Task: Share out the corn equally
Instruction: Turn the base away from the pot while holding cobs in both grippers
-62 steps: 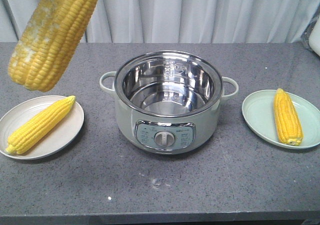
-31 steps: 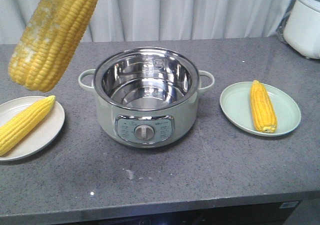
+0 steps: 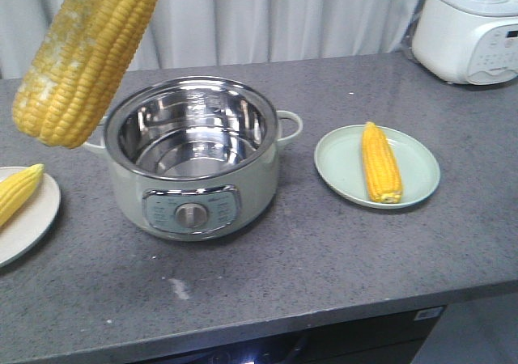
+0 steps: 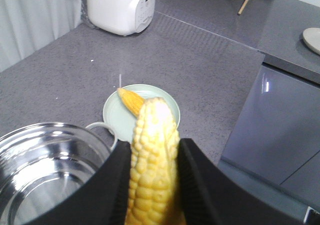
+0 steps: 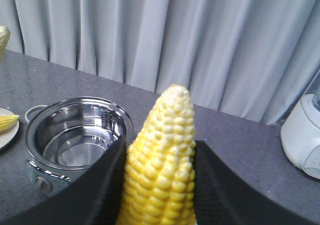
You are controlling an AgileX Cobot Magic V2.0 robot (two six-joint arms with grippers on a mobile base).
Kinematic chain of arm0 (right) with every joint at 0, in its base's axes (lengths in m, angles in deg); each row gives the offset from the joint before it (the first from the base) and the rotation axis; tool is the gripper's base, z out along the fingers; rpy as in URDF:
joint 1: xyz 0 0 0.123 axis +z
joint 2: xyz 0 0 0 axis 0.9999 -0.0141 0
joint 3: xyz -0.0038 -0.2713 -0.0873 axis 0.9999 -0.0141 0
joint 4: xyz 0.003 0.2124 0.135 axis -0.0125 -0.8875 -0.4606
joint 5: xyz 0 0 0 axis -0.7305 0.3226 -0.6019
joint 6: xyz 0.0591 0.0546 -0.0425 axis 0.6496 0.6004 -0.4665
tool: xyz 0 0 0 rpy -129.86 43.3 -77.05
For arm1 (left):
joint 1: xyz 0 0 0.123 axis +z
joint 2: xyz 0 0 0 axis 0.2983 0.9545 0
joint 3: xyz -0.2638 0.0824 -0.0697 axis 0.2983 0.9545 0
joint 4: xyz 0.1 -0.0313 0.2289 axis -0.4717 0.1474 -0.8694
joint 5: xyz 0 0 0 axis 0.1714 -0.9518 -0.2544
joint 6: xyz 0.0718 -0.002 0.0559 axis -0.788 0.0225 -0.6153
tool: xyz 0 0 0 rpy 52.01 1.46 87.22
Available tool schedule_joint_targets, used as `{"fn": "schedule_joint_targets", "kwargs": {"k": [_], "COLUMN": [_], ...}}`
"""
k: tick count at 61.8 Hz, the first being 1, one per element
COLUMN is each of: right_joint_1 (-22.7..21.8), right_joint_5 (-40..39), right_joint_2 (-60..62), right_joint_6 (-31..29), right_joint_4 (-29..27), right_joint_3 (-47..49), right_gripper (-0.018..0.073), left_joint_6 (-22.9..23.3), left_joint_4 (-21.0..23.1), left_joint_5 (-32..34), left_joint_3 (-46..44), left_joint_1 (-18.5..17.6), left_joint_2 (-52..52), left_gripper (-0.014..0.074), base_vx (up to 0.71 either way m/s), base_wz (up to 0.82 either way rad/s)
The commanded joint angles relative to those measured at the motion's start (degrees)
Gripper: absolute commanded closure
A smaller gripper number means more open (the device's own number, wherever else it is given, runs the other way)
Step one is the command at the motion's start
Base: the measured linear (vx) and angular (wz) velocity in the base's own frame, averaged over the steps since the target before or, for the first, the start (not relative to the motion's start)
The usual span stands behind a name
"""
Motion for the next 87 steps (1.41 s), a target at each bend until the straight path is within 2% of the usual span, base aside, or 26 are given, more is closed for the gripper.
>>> {"fn": "schedule_joint_targets", "kwargs": {"k": [1,87], "right_joint_1": [-0.05,-0.05], "right_joint_5": [-4.79,-4.79], "right_joint_2": [-0.28,-0.28], "right_joint_6": [-0.04,-0.04], "right_joint_4": [-0.42,-0.41], "right_joint_3": [1.39,1.39], "right_gripper": [0.0561,0.0561], "left_joint_6": [0.64,0.64], "left_joint_4": [1.81,1.81], "left_joint_5": [1.73,1.73], "left_joint_3": [-1.47,-1.47], "left_joint_1": [-0.29,-0.29], "left_joint_2": [-1.71,-1.71], "left_gripper": [0.0604,0.0603], "base_vx": [0.01,0.0], "base_wz": [-0.25,-0.37]}}
